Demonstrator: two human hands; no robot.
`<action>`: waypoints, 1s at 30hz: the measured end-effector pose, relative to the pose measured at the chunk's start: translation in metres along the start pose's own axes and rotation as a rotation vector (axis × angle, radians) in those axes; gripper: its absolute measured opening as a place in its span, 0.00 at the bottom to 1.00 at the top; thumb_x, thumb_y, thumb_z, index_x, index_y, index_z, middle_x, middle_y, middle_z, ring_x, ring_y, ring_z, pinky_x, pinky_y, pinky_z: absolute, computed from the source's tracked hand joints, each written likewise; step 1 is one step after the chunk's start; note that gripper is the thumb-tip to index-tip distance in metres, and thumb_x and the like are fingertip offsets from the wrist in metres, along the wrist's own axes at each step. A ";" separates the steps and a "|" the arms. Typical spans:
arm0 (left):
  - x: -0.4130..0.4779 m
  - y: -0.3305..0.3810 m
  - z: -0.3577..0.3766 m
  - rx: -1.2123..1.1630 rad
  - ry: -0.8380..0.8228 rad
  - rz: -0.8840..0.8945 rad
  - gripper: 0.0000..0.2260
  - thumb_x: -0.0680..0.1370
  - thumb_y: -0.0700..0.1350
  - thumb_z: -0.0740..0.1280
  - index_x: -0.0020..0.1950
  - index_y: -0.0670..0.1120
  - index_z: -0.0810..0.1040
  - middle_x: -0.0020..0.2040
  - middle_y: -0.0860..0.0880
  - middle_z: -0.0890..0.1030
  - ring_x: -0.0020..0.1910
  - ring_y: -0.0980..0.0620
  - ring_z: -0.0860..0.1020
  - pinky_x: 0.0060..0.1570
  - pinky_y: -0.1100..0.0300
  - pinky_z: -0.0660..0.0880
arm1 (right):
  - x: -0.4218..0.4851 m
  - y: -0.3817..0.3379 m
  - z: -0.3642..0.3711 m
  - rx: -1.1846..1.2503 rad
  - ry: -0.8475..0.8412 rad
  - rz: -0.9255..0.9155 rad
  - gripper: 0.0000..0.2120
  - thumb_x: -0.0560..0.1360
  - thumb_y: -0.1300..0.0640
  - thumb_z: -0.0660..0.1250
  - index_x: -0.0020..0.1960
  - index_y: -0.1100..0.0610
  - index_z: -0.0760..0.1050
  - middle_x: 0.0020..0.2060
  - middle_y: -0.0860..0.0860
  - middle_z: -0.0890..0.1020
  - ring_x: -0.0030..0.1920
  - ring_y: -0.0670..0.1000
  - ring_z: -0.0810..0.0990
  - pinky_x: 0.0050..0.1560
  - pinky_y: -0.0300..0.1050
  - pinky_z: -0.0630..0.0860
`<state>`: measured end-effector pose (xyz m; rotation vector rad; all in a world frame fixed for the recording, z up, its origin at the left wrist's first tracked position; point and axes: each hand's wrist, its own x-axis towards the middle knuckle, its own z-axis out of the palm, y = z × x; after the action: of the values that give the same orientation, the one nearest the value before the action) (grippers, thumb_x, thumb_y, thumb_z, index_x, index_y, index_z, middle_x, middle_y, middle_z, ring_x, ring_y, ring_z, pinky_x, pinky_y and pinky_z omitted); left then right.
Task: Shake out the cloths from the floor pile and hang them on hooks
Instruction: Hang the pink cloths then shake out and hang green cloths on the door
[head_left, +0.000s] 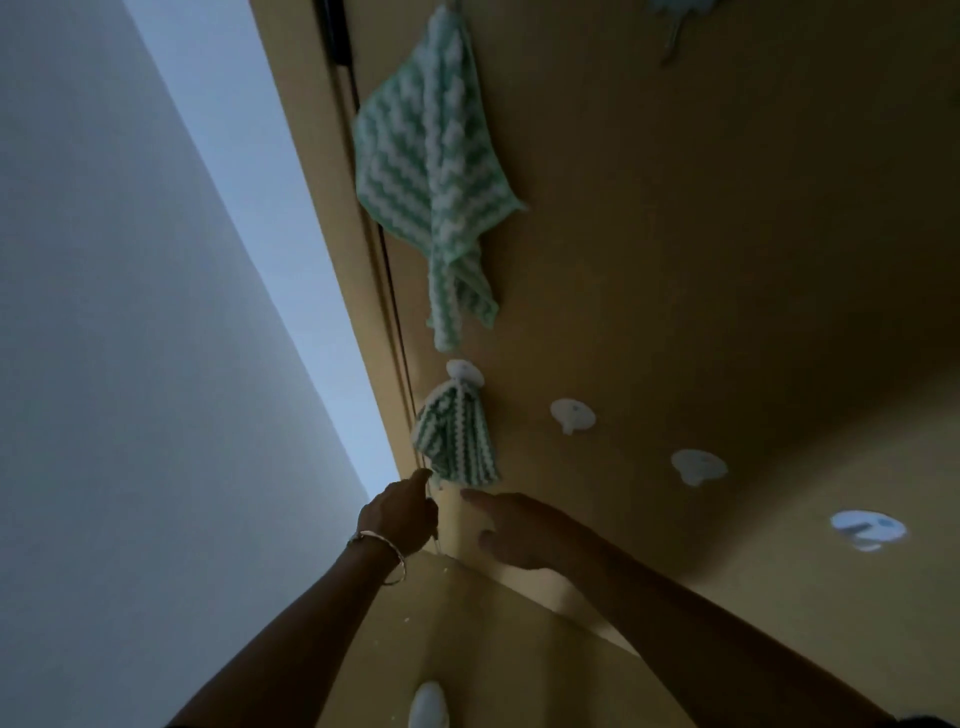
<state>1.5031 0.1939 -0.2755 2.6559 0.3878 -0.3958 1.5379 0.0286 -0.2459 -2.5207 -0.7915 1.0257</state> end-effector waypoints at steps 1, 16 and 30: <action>-0.011 0.001 0.007 0.003 -0.017 -0.041 0.19 0.80 0.46 0.57 0.71 0.49 0.65 0.61 0.45 0.78 0.57 0.45 0.77 0.52 0.55 0.75 | -0.004 0.004 0.007 -0.008 -0.030 -0.020 0.27 0.81 0.53 0.56 0.78 0.50 0.52 0.75 0.54 0.62 0.73 0.55 0.63 0.69 0.46 0.63; -0.221 -0.012 0.123 -0.385 0.123 -0.528 0.15 0.77 0.41 0.61 0.63 0.46 0.74 0.58 0.44 0.80 0.57 0.44 0.78 0.56 0.55 0.73 | -0.048 -0.026 0.148 -0.155 -0.410 -0.345 0.20 0.79 0.54 0.59 0.71 0.50 0.67 0.66 0.52 0.75 0.60 0.52 0.76 0.54 0.42 0.72; -0.488 -0.084 0.173 -0.679 0.503 -0.909 0.16 0.79 0.40 0.59 0.66 0.48 0.73 0.62 0.47 0.78 0.62 0.48 0.75 0.53 0.63 0.68 | -0.193 -0.201 0.301 -0.541 -0.559 -0.753 0.20 0.79 0.54 0.57 0.70 0.50 0.68 0.66 0.55 0.75 0.61 0.55 0.76 0.57 0.50 0.75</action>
<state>0.9896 0.0888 -0.2945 1.7453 1.5718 0.1608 1.1340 0.0966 -0.2569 -1.9300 -2.2071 1.3369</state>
